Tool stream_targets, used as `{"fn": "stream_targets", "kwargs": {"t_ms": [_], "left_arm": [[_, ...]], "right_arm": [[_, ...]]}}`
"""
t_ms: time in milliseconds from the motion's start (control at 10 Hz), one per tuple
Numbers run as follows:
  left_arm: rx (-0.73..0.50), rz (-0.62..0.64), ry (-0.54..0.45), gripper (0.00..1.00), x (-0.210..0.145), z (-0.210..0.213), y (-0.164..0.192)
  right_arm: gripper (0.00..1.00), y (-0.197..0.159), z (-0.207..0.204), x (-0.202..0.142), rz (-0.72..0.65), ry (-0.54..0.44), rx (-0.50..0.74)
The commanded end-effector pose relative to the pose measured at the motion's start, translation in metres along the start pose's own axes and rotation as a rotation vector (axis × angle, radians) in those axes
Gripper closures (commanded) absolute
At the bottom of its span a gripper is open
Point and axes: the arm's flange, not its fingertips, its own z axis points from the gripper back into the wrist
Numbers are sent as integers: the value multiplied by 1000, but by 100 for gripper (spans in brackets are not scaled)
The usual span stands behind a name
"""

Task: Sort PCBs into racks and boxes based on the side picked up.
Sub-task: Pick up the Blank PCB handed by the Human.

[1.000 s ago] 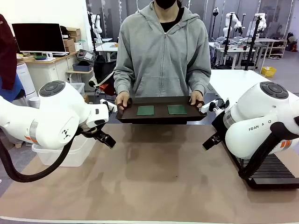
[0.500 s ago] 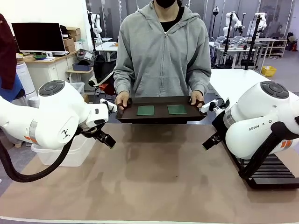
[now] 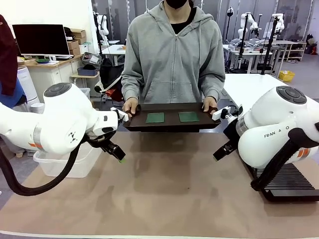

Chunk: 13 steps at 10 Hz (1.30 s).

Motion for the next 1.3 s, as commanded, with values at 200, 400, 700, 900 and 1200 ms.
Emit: {"fn": "stream_targets", "kwargs": {"t_ms": [200, 400, 700, 900, 1200], "left_arm": [[-261, -260, 110, 0, 11, 71, 15], [-456, -360, 41, 0, 25, 112, 10], [-494, -417, -187, 0, 44, 178, 39], [-457, -383, -275, 0, 47, 207, 65], [-439, -366, -275, 0, 49, 222, 68]], "right_arm": [[0, 8, 76, 6, 84, 56, 141], [0, -3, 127, 27, 191, 54, 273], [0, -54, 199, 46, 189, -104, 489], [0, -82, 232, 47, 144, -166, 466], [0, -91, 243, 48, 106, -254, 252]]}}
